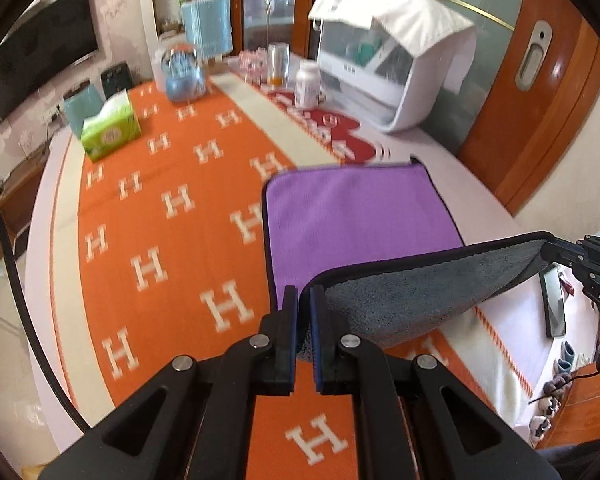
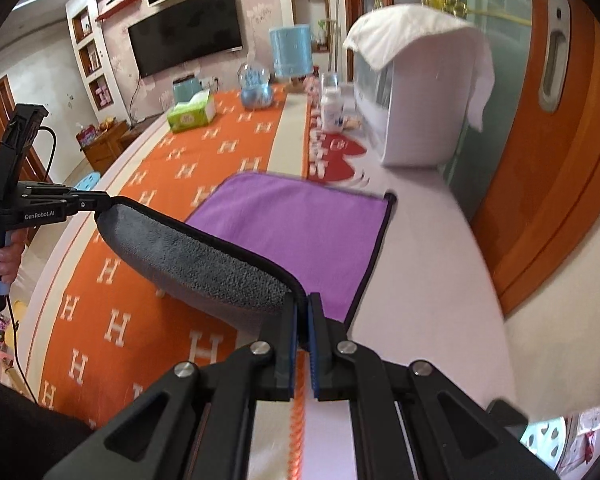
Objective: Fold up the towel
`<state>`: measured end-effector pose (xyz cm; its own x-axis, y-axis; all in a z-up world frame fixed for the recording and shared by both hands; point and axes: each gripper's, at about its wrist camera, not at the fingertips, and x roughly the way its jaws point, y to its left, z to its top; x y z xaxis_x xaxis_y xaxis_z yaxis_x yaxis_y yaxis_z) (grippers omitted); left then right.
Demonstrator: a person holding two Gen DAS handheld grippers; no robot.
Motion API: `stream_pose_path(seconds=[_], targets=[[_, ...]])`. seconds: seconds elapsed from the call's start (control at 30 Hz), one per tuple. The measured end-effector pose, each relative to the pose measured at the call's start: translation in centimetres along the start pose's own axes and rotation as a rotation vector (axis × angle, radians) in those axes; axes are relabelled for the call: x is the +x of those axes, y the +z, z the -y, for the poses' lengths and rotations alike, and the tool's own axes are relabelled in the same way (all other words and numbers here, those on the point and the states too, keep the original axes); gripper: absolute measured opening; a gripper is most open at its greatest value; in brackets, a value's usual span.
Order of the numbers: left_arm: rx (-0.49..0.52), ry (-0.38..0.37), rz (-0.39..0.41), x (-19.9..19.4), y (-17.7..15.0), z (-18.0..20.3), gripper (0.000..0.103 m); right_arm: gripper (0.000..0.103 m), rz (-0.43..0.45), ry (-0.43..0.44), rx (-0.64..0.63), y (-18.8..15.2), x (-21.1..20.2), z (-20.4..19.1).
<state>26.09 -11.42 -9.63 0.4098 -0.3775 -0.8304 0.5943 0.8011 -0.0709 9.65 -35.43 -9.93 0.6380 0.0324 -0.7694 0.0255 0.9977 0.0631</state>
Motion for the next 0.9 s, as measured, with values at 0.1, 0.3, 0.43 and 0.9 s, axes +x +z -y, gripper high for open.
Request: stream_pose_path(seconds=[0.1, 0.3, 0.43, 0.9], targets=[[0.006, 0.010, 0.054, -0.1, 1.8, -0.3, 0.004, 0.004, 0.035, -0.016, -0.012, 1.6, 0.3, 0.6], [-0.005, 0.029, 0.133, 1.6, 5.3, -1.0, 0.004, 0.004, 0.111, -0.060, -0.030, 4.8, 1.8, 1.9], [-0.012, 0.044, 0.157, 3.5, 7.0, -1.3, 0.004, 0.004, 0.162, -0.108, -0.056, 6.8, 3.3, 2.6], [-0.127, 0.070, 0.140, 11.6, 9.9, -2.8, 0.004, 0.004, 0.195, -0.252, -0.144, 8.5, 11.7, 4.5]])
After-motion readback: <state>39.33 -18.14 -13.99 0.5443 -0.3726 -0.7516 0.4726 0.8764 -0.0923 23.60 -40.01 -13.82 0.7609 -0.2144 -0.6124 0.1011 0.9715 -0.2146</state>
